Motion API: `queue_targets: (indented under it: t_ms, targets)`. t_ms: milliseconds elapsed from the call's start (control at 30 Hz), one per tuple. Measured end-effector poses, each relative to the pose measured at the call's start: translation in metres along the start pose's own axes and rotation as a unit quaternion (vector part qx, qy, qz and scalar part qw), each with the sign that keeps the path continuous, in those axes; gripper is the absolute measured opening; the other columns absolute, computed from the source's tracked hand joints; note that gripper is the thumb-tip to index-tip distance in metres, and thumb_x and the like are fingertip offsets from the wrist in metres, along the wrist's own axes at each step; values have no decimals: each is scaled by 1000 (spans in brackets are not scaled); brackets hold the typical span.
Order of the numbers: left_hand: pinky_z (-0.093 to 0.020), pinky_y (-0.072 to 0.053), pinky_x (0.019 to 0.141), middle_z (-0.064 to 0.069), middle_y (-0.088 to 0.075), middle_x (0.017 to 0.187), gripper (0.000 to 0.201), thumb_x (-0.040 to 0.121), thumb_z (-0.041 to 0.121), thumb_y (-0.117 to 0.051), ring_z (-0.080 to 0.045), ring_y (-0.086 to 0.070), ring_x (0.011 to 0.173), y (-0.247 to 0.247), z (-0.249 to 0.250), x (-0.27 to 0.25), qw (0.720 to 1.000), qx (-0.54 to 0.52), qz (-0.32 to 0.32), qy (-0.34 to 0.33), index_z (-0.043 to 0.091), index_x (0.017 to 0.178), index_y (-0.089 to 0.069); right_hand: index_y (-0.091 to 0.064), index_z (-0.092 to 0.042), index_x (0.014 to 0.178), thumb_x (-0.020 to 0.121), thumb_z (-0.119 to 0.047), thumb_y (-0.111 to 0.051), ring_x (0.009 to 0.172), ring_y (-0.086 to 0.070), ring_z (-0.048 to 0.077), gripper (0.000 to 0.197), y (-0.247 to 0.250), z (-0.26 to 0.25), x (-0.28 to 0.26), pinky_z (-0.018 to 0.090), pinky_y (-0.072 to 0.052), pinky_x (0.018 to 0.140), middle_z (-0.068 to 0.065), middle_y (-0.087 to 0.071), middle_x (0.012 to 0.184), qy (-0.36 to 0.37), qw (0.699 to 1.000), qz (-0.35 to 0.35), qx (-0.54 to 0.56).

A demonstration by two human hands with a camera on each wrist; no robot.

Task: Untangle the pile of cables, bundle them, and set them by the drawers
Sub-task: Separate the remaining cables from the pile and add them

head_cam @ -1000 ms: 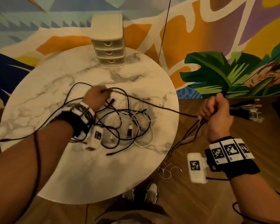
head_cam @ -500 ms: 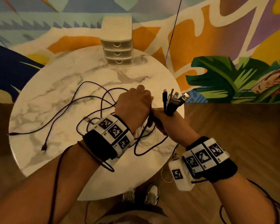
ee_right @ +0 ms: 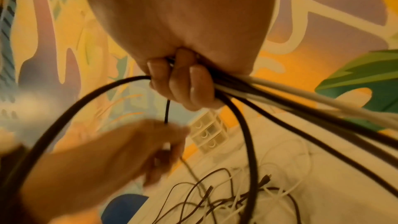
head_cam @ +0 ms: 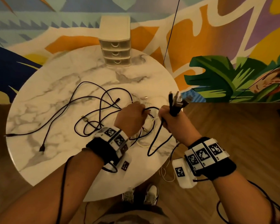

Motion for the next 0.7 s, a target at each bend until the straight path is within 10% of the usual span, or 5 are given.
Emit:
queue_targets:
  t_ms: [233, 400, 500, 567, 700]
  targets:
    - [-31, -44, 61, -11, -62, 82, 19, 95, 24, -49, -21, -53, 65, -23, -99, 2, 964, -162, -105, 181, 17, 80, -59, -41, -15, 62, 98, -16, -40, 40, -33, 4, 35, 56, 25, -13, 17, -29, 41, 4, -38, 57, -14, 986, 153, 66]
    - [-28, -40, 63, -14, -67, 79, 23, 93, 22, -54, -29, -60, 73, 72, -83, 39, 977, -140, 109, 118, 6, 88, -70, -53, -22, 67, 97, -19, -48, 56, -51, 3, 30, 73, 61, -17, 29, -40, 68, 1, -55, 70, -71, 960, 262, 64]
    - [-34, -42, 65, -18, -68, 82, 26, 93, 26, -52, -33, -62, 77, 104, -68, 45, 981, -54, 177, 56, 8, 93, -71, -56, -24, 98, 85, -61, -53, 95, -63, 10, 39, 97, 42, -33, 42, -44, 93, 11, -64, 104, -43, 903, 406, 135]
    - [-35, -40, 61, -18, -67, 83, 29, 94, 33, -49, -37, -60, 79, 106, -53, 42, 987, 53, 152, 29, 11, 91, -69, -56, -28, 100, 72, -82, -41, 109, -58, 22, 63, 100, 13, -45, 42, -39, 102, 12, -60, 114, -44, 917, 388, 81]
    - [-39, -42, 64, -14, -63, 91, 34, 96, 36, -44, -37, -58, 86, 97, -3, 28, 976, 160, 145, -19, 11, 93, -66, -45, -29, 69, 96, -42, -43, 47, -51, -2, 30, 43, -49, -43, 23, -41, 57, -7, -53, 55, 47, 987, 152, 11]
Point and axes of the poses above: each hand's wrist, its own x-axis towards the middle knuckle, its own y-axis out of the back of the hand, z = x × y, the point moved 3 cm from there along x, towards the middle knuckle
